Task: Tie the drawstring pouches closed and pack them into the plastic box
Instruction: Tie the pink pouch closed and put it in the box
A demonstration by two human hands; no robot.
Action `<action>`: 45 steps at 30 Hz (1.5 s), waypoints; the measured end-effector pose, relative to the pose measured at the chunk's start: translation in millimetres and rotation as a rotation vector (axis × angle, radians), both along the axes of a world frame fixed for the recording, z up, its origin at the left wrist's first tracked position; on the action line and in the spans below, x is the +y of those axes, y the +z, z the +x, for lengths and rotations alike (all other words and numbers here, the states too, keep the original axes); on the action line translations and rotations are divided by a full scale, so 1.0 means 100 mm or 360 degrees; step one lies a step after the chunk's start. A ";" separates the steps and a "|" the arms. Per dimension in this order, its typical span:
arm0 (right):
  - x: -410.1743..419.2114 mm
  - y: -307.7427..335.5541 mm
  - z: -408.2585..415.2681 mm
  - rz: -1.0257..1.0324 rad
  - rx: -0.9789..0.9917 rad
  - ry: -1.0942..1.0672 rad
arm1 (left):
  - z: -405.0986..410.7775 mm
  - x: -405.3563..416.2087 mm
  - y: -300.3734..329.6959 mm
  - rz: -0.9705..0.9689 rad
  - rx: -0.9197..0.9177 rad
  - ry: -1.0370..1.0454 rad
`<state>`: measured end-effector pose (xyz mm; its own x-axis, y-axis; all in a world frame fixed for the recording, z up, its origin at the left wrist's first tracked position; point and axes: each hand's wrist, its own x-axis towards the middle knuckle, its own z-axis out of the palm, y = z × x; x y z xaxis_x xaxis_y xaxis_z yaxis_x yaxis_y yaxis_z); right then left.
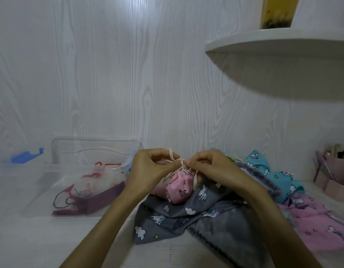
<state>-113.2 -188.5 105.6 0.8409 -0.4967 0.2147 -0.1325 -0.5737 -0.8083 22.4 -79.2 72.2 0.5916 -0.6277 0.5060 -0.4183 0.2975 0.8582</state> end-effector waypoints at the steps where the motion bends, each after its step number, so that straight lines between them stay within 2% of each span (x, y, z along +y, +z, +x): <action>1: -0.01 0.00 0.00 0.0079 0.0001 -0.0003 | 0.00 0.00 0.00 -0.0003 -0.0035 0.0033; 4: -0.01 -0.01 0.00 0.0188 0.0009 0.0007 | -0.02 -0.01 0.00 0.0007 -0.0095 0.0067; 8: -0.01 -0.01 0.00 -0.0154 -0.0129 -0.0133 | -0.03 -0.04 0.00 0.0010 -0.0040 -0.0047; 11: 0.02 -0.01 0.02 -0.0287 -0.0294 -0.0247 | -0.03 -0.04 0.03 -0.0007 0.0008 -0.0169; 13: 0.02 -0.04 0.05 -0.0526 -0.0378 -0.0409 | -0.02 -0.04 0.03 0.0000 0.0007 -0.0219; 16: 0.03 -0.11 0.09 -0.1066 -0.0264 -0.0631 | 0.00 -0.04 0.02 0.0035 -0.0052 -0.0232; 18: 0.03 -0.13 0.11 -0.1127 -0.0269 -0.0620 | 0.01 -0.04 0.01 0.0047 -0.0079 -0.0225; 20: -0.01 -0.11 0.12 -0.0705 -0.0367 -0.0509 | 0.02 -0.04 0.01 0.0043 -0.0082 -0.0227; 23: -0.06 -0.08 0.14 0.0681 -0.0336 0.0042 | 0.02 -0.03 0.04 0.0029 -0.0053 -0.0249; 24: -0.08 -0.09 0.16 0.1068 -0.0345 0.0208 | 0.02 -0.03 0.05 0.0035 -0.0068 -0.0254; 25: -0.07 -0.11 0.16 0.1235 -0.0329 0.0298 | 0.02 -0.04 0.05 0.0048 -0.0090 -0.0260; 26: -0.06 -0.13 0.17 0.1194 -0.0266 0.0295 | 0.02 -0.03 0.05 0.0066 -0.0120 -0.0257; 27: -0.04 -0.12 0.16 0.0992 -0.0174 0.0196 | 0.03 -0.03 0.04 0.0087 -0.0151 -0.0245; 30: -0.03 -0.01 0.05 -0.0032 0.0055 -0.0207 | 0.07 -0.02 0.04 0.0123 -0.0188 -0.0200; 32: 0.00 0.05 -0.02 -0.0614 0.0062 -0.0450 | 0.09 -0.02 0.04 0.0120 -0.0179 -0.0183; 34: -0.03 0.07 -0.06 -0.1048 -0.0153 -0.0896 | 0.10 -0.01 0.04 0.0120 -0.0187 -0.0167; 35: -0.05 0.09 -0.10 -0.1088 -0.0308 -0.1033 | 0.11 -0.01 0.04 0.0114 -0.0178 -0.0170; 37: -0.18 0.13 -0.20 -0.0807 -0.0316 -0.0956 | 0.12 0.01 0.04 0.0096 -0.0151 -0.0165; 39: -0.28 0.16 -0.31 -0.0486 0.0148 -0.0700 | 0.13 0.01 0.05 0.0105 -0.0142 -0.0151; 40: -0.34 0.14 -0.36 -0.0439 0.0348 -0.0650 | 0.12 0.00 0.05 0.0111 -0.0143 -0.0143; 41: -0.37 0.14 -0.39 -0.0476 0.0416 -0.0635 | 0.11 -0.01 0.05 0.0115 -0.0147 -0.0131; 43: -0.35 0.18 -0.37 -0.0536 0.0088 -0.0611 | 0.10 -0.04 0.03 0.0126 -0.0179 -0.0097; 45: -0.23 0.23 -0.30 -0.0396 -0.0238 -0.0428 | 0.10 -0.06 0.02 0.0133 -0.0199 -0.0082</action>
<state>-143.3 -211.2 128.8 0.6382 -0.6122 0.4668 -0.1959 -0.7155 -0.6706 32.1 -84.7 74.2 0.4932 -0.6986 0.5184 -0.5096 0.2510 0.8230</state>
